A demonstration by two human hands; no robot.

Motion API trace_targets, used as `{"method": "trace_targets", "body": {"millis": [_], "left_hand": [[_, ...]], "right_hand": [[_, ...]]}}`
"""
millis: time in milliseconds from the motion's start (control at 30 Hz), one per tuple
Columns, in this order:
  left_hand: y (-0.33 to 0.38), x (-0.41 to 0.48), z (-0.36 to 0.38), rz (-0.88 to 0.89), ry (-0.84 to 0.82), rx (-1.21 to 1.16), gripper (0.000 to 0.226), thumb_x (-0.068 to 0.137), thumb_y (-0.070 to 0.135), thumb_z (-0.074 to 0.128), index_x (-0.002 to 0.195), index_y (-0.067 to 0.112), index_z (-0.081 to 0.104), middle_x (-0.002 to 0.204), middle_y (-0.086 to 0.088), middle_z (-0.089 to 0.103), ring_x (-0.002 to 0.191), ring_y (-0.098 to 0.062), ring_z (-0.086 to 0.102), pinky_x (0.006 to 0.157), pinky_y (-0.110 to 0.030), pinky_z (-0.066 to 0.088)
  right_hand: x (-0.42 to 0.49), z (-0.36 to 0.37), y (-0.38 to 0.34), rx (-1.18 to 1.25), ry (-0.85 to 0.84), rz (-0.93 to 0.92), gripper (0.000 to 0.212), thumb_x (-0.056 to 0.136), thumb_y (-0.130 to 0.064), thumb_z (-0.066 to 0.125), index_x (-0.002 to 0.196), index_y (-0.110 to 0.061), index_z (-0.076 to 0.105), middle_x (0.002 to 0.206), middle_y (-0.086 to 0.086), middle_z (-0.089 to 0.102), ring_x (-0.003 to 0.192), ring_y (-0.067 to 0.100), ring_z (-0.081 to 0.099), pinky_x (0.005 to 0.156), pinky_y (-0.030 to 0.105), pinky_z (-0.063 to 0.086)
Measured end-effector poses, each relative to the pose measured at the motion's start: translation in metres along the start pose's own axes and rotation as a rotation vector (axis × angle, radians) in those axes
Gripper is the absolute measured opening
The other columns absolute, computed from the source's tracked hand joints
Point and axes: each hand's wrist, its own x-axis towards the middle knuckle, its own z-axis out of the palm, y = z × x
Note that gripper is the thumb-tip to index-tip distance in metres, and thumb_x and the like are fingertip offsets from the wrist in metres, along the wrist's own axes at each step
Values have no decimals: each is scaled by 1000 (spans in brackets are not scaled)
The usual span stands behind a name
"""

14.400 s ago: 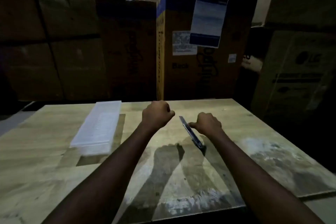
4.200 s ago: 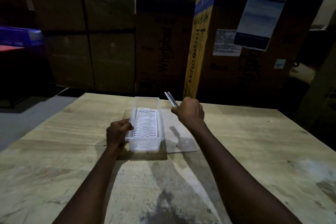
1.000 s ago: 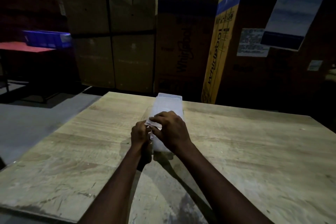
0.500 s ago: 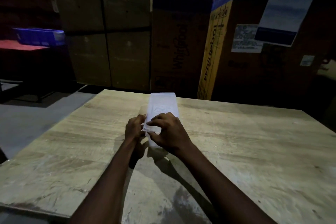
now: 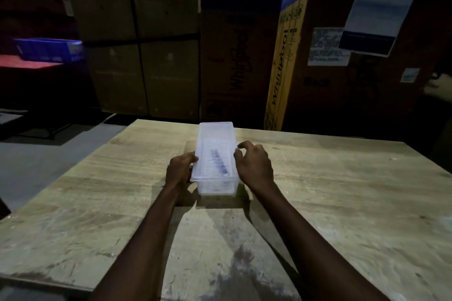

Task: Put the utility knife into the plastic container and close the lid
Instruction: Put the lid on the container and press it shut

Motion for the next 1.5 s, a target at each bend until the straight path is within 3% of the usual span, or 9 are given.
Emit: {"method": "trace_targets", "body": {"millis": [167, 300, 400, 567, 800, 967, 1067, 1300, 1500], "left_hand": [[-4, 1, 0, 11, -45, 1, 22, 81, 15, 57, 94, 5, 71, 83, -15, 67, 78, -36, 60, 66, -41, 43], [-6, 1, 0, -26, -85, -4, 22, 82, 19, 57, 97, 16, 72, 92, -12, 70, 83, -34, 64, 73, -43, 43], [-7, 3, -1, -16, -69, -20, 43, 84, 16, 59, 127, 16, 55, 92, 0, 66, 86, -30, 62, 78, -43, 46], [-4, -2, 1, 68, -74, -3, 40, 90, 9, 52, 128, 17, 55, 108, -2, 64, 93, -26, 62, 74, -36, 51], [7, 16, 10, 180, -87, 300, 43, 86, 10, 45, 127, 19, 57, 140, -7, 53, 104, -17, 50, 86, -31, 41], [25, 38, 23, 151, -69, 623, 48, 88, 31, 40, 136, 31, 45, 146, -10, 44, 122, -34, 48, 96, -42, 46], [29, 52, 27, 168, -68, 853, 53, 91, 41, 35, 142, 27, 34, 146, -18, 42, 124, -41, 47, 98, -51, 47], [27, 73, 35, 195, -69, 1072, 57, 90, 44, 26, 144, 25, 27, 142, -21, 47, 121, -41, 50, 98, -50, 47], [30, 65, 32, 143, -123, 938, 55, 93, 42, 23, 146, 26, 25, 145, -21, 43, 125, -41, 46, 102, -46, 43]], "right_hand": [[6, 5, 8, 226, -214, 146, 42, 96, -35, 45, 134, -16, 48, 118, 17, 63, 94, 36, 65, 70, 46, 58], [2, 7, 10, 323, -241, 169, 42, 99, -31, 45, 138, -14, 44, 121, 17, 60, 94, 37, 64, 41, 27, 44], [-1, 11, 13, 401, -214, 165, 42, 100, -30, 45, 138, -14, 45, 128, 17, 59, 102, 35, 63, 56, 28, 48], [-3, 11, 13, 400, -214, 136, 42, 102, -23, 38, 144, -19, 42, 141, 13, 53, 123, 30, 53, 91, 32, 42], [28, 6, 4, 54, -263, 73, 43, 85, -45, 49, 121, -21, 48, 101, 12, 66, 83, 33, 65, 73, 47, 58], [59, 20, -6, -95, -328, 36, 60, 92, -42, 42, 148, -22, 29, 135, 19, 54, 108, 39, 59, 84, 50, 55], [73, 28, -5, -124, -373, 66, 61, 96, -42, 37, 151, -19, 24, 140, 21, 49, 116, 40, 54, 88, 49, 54], [87, 43, 1, 29, -374, 165, 59, 96, -42, 38, 149, -21, 25, 141, 21, 48, 118, 40, 53, 95, 46, 49], [83, 46, 5, 420, -370, 304, 49, 97, -33, 36, 146, -29, 29, 141, 15, 49, 112, 33, 57, 94, 45, 49]]}}
